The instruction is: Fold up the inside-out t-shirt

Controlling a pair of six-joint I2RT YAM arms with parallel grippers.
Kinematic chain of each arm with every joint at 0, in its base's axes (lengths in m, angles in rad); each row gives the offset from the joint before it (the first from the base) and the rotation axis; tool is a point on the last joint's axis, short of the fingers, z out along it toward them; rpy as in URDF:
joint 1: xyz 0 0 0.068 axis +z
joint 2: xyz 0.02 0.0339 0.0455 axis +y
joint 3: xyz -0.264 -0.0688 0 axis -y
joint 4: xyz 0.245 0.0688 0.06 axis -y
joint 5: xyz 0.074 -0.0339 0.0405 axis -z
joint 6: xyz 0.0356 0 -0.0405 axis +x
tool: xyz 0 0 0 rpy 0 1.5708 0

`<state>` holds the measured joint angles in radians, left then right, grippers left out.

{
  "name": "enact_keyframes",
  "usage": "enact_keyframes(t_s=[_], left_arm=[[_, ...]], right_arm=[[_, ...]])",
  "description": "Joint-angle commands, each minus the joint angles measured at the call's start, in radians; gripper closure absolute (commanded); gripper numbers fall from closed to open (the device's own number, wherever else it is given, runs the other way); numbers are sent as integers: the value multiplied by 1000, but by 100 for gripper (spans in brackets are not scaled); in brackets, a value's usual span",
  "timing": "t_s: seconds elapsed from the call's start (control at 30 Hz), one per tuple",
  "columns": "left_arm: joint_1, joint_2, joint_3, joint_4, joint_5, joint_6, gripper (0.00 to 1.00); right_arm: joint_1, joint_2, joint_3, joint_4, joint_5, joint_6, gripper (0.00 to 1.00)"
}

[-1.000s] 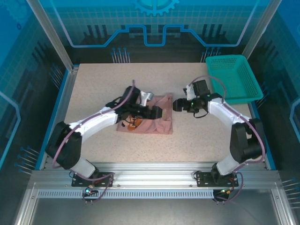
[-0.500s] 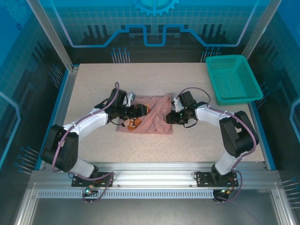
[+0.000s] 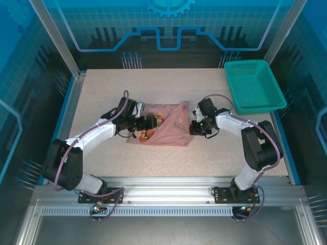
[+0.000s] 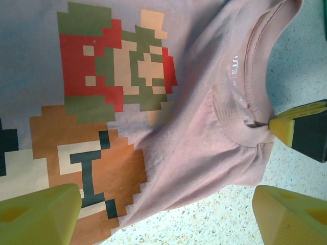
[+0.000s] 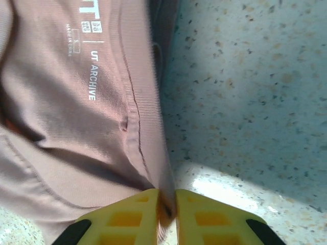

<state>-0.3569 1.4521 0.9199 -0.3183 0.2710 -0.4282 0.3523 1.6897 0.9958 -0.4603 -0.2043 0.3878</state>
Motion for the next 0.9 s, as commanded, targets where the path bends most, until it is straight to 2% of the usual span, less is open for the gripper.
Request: enact_keyframes(t_s=[0.0,0.1,0.23,0.33,0.5,0.67,0.87], left_arm=[[9,10,10,-36,-42,45,12],[9,44,25,-37,-102,62,12],[9,107,67,-51,-173,78,12],[9,138,80,-49,-184,79,13],[7,145,52,-29,-161,77,13],[3,134,10,8,-147,80,14],[1,142,-18,44,-123,89,14]], right_arm=[[-9,17,34,-65,26,-22,75],[-10,-11,45,-92,36,-39,63],[7,-78,64,-61,41,-52,57],[42,-73,95,23,10,-52,58],[59,45,234,113,-29,-32,62],[63,205,425,95,-46,-33,63],[42,360,572,24,10,-34,64]])
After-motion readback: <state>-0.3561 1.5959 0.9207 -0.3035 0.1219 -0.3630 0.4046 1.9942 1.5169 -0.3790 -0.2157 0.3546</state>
